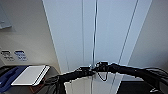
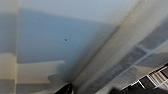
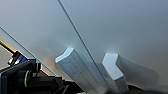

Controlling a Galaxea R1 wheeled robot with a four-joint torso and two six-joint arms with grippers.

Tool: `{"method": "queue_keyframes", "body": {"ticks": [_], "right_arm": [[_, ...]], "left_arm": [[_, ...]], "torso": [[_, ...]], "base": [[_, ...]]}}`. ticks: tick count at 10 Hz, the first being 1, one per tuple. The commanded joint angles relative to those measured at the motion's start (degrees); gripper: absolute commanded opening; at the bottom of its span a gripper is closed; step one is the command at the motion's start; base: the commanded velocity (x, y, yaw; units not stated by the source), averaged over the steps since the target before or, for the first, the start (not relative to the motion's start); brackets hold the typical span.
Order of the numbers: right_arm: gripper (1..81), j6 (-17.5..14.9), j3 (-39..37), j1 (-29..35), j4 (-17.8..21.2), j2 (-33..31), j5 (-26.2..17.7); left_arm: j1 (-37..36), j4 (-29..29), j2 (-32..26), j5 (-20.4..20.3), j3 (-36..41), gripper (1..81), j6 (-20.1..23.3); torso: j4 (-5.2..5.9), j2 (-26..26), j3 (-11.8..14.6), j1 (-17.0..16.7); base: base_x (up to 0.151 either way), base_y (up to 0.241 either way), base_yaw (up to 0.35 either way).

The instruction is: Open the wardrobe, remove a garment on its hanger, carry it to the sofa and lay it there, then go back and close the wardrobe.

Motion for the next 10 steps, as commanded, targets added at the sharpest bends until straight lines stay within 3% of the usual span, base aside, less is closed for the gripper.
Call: {"method": "queue_keyframes", "body": {"ticks": [1,5,10], "right_arm": [[81.1,1.1,8.9,6.1,0.8,-0.7,2.7],[81.1,0.8,15.7,1.9,0.4,-2.7,7.2],[81.1,0.1,31.2,-1.8,0.2,-11.3,9.5]], "left_arm": [[-10.1,-0.2,1.9,-0.4,11.8,81.1,0.6],[-4.2,0.4,-6.4,-1.8,31.7,81.1,3.1],[3.0,5.0,-24.8,-3.7,58.2,81.1,3.1]], "torso": [[0.0,0.0,0.0,0.0],[0.0,0.0,0.0,0.0],[0.0,0.1,0.0,0.2]], "base": [[0.0,0.0,0.0],[0.0,0.0,0.0],[0.0,0.0,0.0]]}}
